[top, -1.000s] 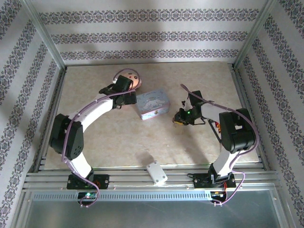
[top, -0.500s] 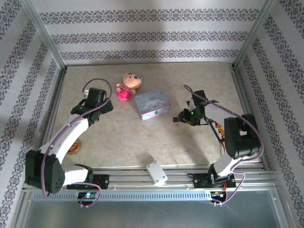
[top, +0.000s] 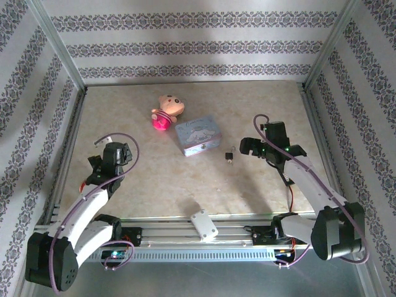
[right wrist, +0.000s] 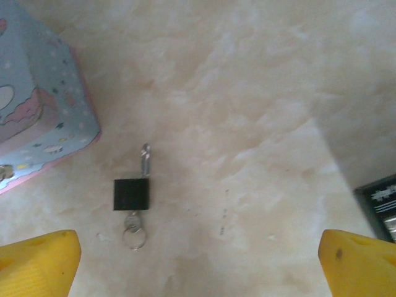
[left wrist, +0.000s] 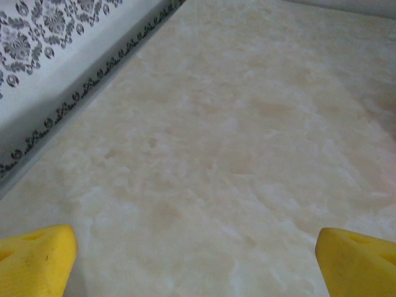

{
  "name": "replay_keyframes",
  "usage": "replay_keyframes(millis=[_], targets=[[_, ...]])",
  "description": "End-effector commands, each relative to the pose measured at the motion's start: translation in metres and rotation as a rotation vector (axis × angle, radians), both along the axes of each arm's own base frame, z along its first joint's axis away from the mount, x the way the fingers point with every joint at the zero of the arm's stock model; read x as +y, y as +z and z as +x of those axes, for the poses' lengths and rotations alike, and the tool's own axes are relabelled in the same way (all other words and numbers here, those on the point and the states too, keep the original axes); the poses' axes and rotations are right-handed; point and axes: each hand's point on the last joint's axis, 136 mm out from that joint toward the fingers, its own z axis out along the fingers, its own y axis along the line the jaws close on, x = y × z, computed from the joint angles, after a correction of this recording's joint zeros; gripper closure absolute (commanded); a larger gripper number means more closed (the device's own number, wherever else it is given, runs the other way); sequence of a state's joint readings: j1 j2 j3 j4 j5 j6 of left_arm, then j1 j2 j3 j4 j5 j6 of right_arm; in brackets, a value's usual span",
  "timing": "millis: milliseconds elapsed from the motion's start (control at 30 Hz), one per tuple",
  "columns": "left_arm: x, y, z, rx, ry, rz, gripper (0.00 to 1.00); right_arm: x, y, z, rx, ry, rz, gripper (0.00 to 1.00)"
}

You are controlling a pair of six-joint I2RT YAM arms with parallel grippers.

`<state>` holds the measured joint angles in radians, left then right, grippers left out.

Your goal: Unlock the padlock with the key

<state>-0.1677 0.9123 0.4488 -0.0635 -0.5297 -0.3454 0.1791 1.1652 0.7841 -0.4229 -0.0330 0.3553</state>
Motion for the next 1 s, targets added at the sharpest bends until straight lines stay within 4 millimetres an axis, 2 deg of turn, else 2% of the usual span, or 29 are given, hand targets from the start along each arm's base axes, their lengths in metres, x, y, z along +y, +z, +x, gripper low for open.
replay_keyframes(millis=[0, 333, 667, 967], targets=[[0.006, 0.031, 0.015, -0.165, -0.018, 0.086, 0.01, -0.026, 0.011, 0.01, -0.102, -0.068, -0.117, 0.02], [-0.014, 0.013, 0.035, -0.236, -0.193, 0.107, 0.01, -0.054, 0.022, 0.023, -0.314, -0.129, -0.285, 0.02], [-0.03, -0.001, 0.052, -0.292, -0.321, 0.13, 0.01, -0.061, 0.033, 0.021, -0.554, -0.071, -0.413, 0.02], [-0.044, -0.017, 0.062, -0.383, -0.42, 0.168, 0.01, -0.063, 0.016, 0.02, -0.593, -0.063, -0.387, 0.02]])
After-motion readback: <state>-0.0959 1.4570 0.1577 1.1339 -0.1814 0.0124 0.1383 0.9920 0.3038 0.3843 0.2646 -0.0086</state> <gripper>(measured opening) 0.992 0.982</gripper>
